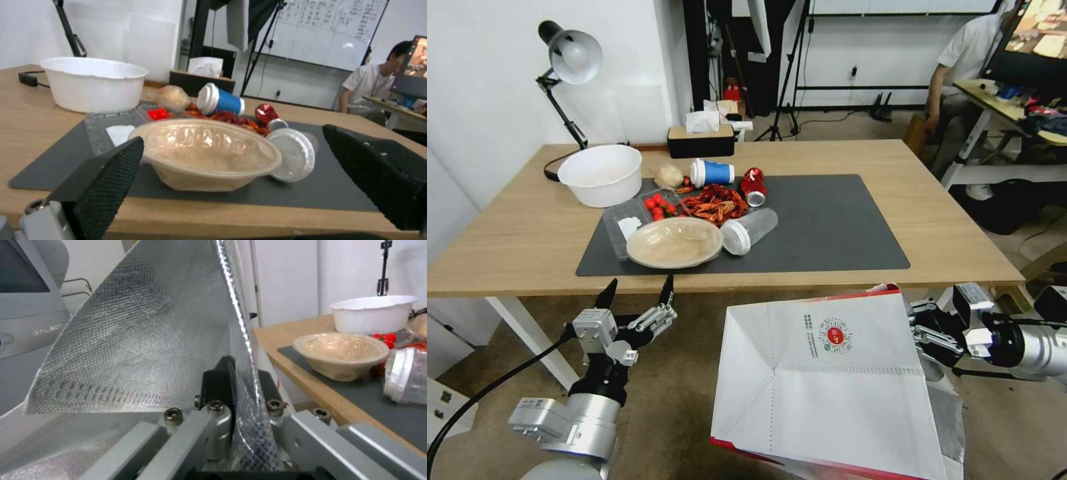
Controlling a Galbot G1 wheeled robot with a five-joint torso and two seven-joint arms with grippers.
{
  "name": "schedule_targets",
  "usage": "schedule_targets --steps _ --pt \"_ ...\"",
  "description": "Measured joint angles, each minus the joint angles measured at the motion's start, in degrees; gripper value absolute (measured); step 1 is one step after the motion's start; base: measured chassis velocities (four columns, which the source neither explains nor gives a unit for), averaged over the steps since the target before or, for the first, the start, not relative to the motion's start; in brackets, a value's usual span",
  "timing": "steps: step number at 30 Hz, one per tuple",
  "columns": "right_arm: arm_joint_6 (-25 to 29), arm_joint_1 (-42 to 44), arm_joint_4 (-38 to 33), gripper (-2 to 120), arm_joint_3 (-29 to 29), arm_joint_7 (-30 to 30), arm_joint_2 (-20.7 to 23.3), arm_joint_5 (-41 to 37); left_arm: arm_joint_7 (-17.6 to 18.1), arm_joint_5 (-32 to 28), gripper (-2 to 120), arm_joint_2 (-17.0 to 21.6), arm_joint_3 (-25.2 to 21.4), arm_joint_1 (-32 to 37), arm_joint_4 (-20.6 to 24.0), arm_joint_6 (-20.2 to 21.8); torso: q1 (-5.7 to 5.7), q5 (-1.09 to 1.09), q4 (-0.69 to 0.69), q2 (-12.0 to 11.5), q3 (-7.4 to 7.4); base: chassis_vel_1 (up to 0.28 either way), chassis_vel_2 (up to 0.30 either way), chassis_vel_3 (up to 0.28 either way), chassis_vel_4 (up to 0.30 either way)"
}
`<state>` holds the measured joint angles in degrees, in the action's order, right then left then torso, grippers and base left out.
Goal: Pick up the food delivery bag from the floor and place it on the table.
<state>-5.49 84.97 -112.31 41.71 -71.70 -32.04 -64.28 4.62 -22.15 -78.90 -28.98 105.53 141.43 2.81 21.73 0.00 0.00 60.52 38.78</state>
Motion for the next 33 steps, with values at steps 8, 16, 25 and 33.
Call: schedule_targets --steps 8,16,25,33 --pt "0.00 0.05 0.23 0 -0.37 -0.07 -0.45 0.12 -0.21 -0.95 100 -0.04 -0.02 0.01 0.18 0.13 0.37 0.00 0.00 0.70 0.34 0.000 0.000 0.000 0.000" --pt "0.00 -0.20 0.41 0 -0.60 -0.10 -0.20 0.14 -0.08 -0.88 100 0.00 -0.06 -0.02 0.18 -0.18 0.31 0.00 0.00 0.53 0.23 0.000 0.000 0.000 0.000" --pt "-0.09 0.32 0.41 0 0.00 -0.51 -0.66 -0.23 -0.05 -0.57 100 0.01 -0.20 -0.01 0.02 -0.55 0.20 0.00 0.00 0.30 0.10 0.000 0.000 0.000 0.000" --pt "-0.62 0.87 0.63 0 2.24 -1.08 -0.40 -3.08 -0.02 -0.24 100 0.09 -0.23 -0.08 -0.09 -1.14 0.14 0.00 0.00 0.18 0.03 0.000 0.000 0.000 0.000"
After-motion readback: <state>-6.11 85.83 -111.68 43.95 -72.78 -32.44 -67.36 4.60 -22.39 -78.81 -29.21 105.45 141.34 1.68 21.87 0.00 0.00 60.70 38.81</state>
